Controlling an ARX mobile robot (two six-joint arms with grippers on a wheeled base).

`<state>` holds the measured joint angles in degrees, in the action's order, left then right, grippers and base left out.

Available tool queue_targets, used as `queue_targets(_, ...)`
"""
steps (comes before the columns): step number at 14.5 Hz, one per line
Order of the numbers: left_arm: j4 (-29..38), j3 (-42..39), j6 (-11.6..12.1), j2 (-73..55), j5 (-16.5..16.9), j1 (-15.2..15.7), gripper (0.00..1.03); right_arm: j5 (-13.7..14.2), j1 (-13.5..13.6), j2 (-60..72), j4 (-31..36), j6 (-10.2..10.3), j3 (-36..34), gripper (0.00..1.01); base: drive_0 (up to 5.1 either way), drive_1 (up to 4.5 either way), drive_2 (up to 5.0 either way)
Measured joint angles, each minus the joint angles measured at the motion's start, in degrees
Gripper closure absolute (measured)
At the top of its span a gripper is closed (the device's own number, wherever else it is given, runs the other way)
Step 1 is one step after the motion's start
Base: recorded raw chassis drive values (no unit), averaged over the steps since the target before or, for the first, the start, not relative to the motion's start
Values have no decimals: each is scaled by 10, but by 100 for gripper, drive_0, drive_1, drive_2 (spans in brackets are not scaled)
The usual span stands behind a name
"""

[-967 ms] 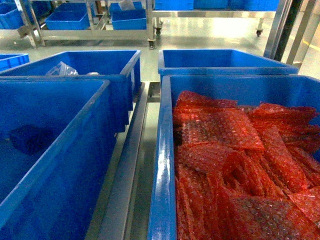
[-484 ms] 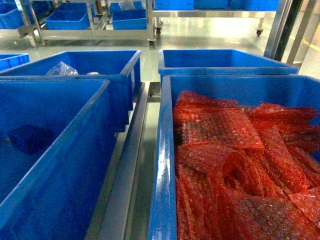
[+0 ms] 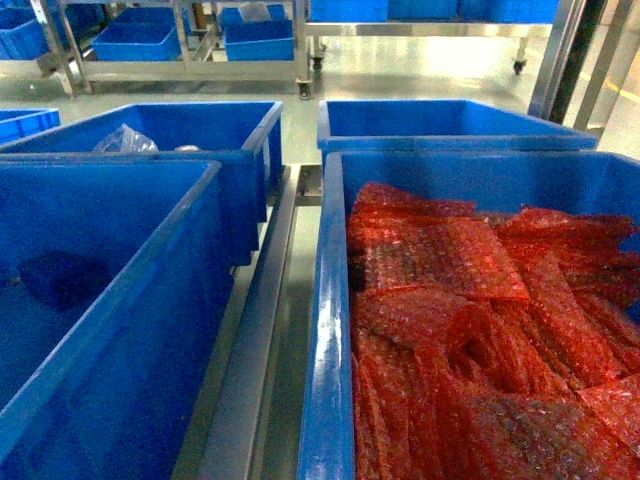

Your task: Pick blue part to blue bin on bottom shelf

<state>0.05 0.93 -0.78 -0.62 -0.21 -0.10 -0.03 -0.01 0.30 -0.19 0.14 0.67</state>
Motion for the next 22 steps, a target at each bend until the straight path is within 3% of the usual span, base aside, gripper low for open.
queue_targets(4,-3,-3,0,0,2,0,101,0,0,0,-1,0,0,3,0,0,0)
queue_targets(8,-3,-3,0,0,2,0,52,0,0,0,-1,0,0,3,0,0,0)
queue_targets(9,-3,-3,0,0,2,0,16,0,0,0,-1,0,0,3,0,0,0)
queue_targets(10,-3,-3,0,0,2,0,4,0,0,0,-1,0,0,3,0,0,0)
queue_targets(22,-3,-3,2,0,2,0,5,0,0,0,-1,0,0,3,0,0,0)
